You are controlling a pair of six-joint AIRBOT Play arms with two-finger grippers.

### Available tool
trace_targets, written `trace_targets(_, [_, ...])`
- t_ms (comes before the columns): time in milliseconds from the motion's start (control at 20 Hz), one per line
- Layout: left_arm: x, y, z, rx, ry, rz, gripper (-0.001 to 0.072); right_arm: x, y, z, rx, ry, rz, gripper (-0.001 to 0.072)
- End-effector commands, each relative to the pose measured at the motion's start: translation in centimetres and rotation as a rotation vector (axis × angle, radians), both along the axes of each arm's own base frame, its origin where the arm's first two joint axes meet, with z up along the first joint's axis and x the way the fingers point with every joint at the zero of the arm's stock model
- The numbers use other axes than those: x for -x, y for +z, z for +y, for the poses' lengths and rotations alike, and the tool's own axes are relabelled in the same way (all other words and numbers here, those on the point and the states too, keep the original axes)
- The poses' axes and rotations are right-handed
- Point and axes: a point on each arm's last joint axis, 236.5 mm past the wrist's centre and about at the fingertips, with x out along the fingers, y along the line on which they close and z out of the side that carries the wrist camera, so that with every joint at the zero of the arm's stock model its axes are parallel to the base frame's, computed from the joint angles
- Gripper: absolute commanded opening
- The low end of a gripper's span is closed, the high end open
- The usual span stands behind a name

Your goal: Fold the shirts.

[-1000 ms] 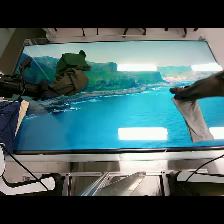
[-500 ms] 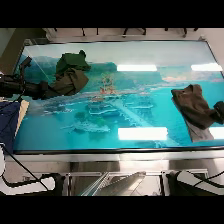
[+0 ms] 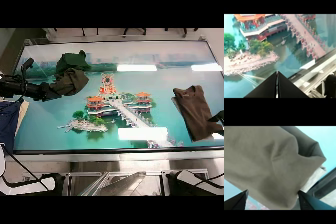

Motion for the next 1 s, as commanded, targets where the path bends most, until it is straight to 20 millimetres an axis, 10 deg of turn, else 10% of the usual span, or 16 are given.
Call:
trace_targets(0, [-0.1, 0.0, -0.4, -0.002, -0.006, -0.004, 0.0016, 3.2, 2.3, -0.6, 0.059, -0.019, 0.035, 0.0702])
trace_targets(250, [-0.9, 0.0, -0.2, -0.006, 0.020, -0.028, 0.0016, 7.1, 9.3, -1.4, 0.221, -0.239, -0.065, 0.0702])
trace_targets(400, [-1.4, 0.0, -0.2, -0.007, 0.040, -0.035, 0.0016, 2.9, 14.2, 3.2, 0.218, -0.177, -0.300, 0.0699])
trace_targets(500, [-1.4, 0.1, -0.3, -0.003, 0.044, -0.035, 0.0016, -1.9, 17.8, 9.6, 0.127, -0.023, -0.512, 0.0697])
trace_targets(650, [-1.2, 0.2, -1.2, 0.002, 0.021, -0.033, 0.0016, -7.4, 20.0, 22.3, -0.048, 0.319, -0.670, 0.0499])
trace_targets(700, [-0.9, 0.2, -1.8, 0.003, 0.002, -0.029, 0.0016, -8.7, 19.6, 27.1, -0.088, 0.441, -0.691, 0.0430])
trace_targets(750, [-0.5, 0.2, -2.5, 0.004, -0.020, -0.023, 0.0016, -9.5, 19.0, 31.6, -0.120, 0.560, -0.709, 0.0100])
trace_targets(800, [0.1, 0.1, -3.0, -0.001, -0.047, -0.012, 0.0016, -10.1, 18.2, 36.4, -0.143, 0.681, -0.729, 0.0019])
trace_targets(950, [2.2, -0.8, -2.8, -0.140, -0.108, 0.019, 0.0016, -9.7, 14.3, 45.4, -0.219, 0.851, -0.678, 0.0019])
